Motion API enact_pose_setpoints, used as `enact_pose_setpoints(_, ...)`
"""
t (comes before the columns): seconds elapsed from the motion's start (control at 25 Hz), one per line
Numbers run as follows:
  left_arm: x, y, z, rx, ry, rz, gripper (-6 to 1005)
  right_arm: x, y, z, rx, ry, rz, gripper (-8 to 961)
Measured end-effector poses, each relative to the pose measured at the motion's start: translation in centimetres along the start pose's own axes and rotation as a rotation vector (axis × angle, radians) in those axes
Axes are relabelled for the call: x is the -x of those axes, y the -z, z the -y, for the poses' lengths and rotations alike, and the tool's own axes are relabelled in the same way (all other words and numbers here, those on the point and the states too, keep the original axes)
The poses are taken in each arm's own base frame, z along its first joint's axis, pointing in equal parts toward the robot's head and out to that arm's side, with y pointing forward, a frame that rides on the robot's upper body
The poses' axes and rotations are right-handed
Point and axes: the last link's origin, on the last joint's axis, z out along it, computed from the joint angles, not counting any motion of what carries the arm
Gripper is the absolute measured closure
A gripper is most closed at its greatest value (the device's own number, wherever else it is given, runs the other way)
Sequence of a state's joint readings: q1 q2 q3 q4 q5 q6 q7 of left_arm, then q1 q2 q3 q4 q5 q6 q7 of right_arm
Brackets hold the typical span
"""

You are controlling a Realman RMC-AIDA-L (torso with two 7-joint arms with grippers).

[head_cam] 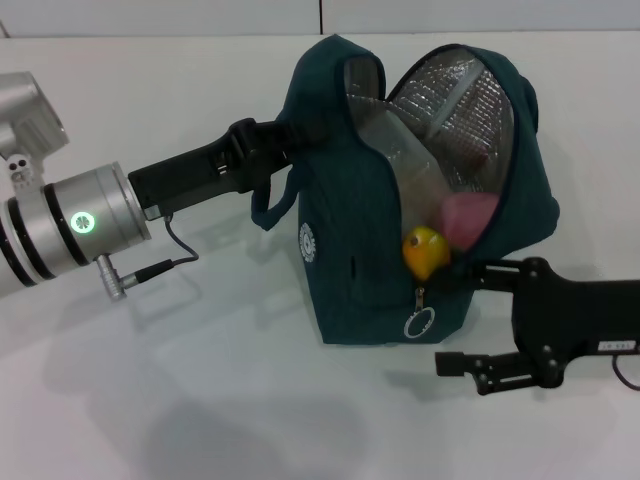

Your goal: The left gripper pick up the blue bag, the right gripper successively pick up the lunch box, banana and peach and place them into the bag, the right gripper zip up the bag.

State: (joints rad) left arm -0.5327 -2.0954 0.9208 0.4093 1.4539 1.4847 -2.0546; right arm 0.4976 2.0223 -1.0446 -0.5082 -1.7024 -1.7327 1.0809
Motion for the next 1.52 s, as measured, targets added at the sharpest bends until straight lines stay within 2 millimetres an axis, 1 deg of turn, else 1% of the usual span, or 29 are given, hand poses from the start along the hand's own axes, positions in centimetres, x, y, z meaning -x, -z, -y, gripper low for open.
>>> enact_pose_setpoints(0.16, 0.1, -0.1, 0.0, 0.002, 0.003, -0.002, 943, 0.9, -1.1, 0.0, 0.039, 0.019, 0.033, 125)
enact_pose_setpoints(0.36, 0.1, -0.1, 0.1, 0.003, -0.003, -0.004, 943, 1.6, -2.7, -0.1, 0.105, 0.038, 0.037, 125)
enact_pose_setpoints(0.52, 0.1, 0.0, 0.1, 0.001, -0.001, -0.006, 943, 1.7, -3.1, 0.1, 0.091, 0.041, 0.039, 125)
enact_pose_setpoints(0.64, 0.2, 0.2, 0.2, -0.002, 0.0, -0.008, 943, 1.9, -2.9, 0.5, 0.054, 0.046, 0.054, 125)
enact_pose_setpoints(0.88, 0.2, 0.3, 0.2, -0.001, 0.0, -0.005, 943, 2.2, -2.3, 2.3, -0.087, 0.03, 0.091, 125)
enact_pose_setpoints(1.08, 0.2, 0.3, 0.1, 0.002, -0.001, -0.004, 943, 2.5, -2.7, 2.7, -0.103, 0.033, 0.096, 125)
enact_pose_setpoints(1.2, 0.2, 0.4, 0.1, 0.002, -0.001, -0.006, 943, 2.7, -2.9, 2.7, -0.088, 0.04, 0.099, 125)
enact_pose_setpoints(1.32, 0.1, 0.4, 0.1, 0.003, -0.002, -0.011, 943, 3.2, -3.0, 1.9, -0.029, 0.064, 0.122, 125)
enact_pose_setpoints(1.4, 0.0, 0.4, 0.1, 0.004, -0.002, -0.015, 943, 3.2, -2.4, 1.5, -0.029, 0.078, 0.139, 125)
enact_pose_setpoints(1.52, -0.1, 0.4, 0.1, 0.004, -0.001, -0.02, 943, 2.9, -0.8, 1.3, -0.086, 0.088, 0.166, 126)
